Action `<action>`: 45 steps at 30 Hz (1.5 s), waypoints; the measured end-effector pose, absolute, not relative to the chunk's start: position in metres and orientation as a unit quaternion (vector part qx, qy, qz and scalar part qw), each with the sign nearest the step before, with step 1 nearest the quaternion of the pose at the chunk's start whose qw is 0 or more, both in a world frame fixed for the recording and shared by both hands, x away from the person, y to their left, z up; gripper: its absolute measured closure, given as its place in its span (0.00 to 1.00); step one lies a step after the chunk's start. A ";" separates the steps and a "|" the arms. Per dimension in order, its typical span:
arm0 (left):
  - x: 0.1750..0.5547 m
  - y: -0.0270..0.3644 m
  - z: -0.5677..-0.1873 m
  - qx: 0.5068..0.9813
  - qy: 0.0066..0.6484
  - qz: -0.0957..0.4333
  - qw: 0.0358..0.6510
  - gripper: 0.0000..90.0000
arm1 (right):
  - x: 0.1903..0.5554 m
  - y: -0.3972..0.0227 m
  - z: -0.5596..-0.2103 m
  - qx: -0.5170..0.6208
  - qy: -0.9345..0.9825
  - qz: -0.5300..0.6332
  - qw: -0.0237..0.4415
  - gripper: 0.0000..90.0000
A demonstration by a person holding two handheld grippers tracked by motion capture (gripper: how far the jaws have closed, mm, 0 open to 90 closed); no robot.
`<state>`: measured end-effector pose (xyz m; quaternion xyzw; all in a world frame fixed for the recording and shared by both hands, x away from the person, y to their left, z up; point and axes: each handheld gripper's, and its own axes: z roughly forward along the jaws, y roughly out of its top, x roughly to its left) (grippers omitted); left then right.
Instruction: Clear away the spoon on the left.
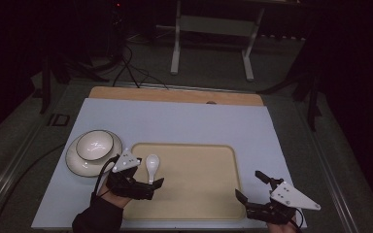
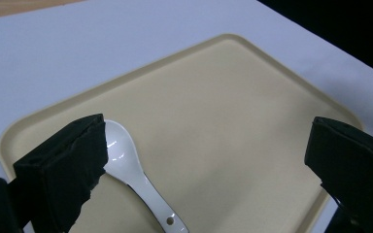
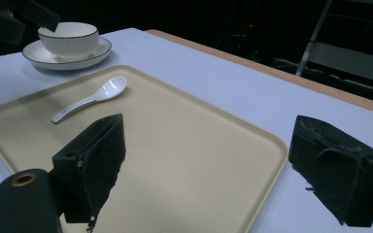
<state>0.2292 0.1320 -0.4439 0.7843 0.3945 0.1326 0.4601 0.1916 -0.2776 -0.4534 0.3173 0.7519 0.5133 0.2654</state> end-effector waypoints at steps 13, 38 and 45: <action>0.225 0.155 -0.441 0.799 0.369 0.147 0.452 0.03 | 0.192 -0.276 -0.454 0.315 0.755 0.510 0.265 0.15; 0.213 0.181 -0.483 0.803 0.376 0.119 0.447 0.03 | 0.193 -0.274 -0.456 0.312 0.764 0.498 0.265 0.15; 0.212 0.182 -0.495 0.805 0.377 0.121 0.441 0.03 | 0.194 -0.276 -0.456 0.315 0.764 0.499 0.262 0.15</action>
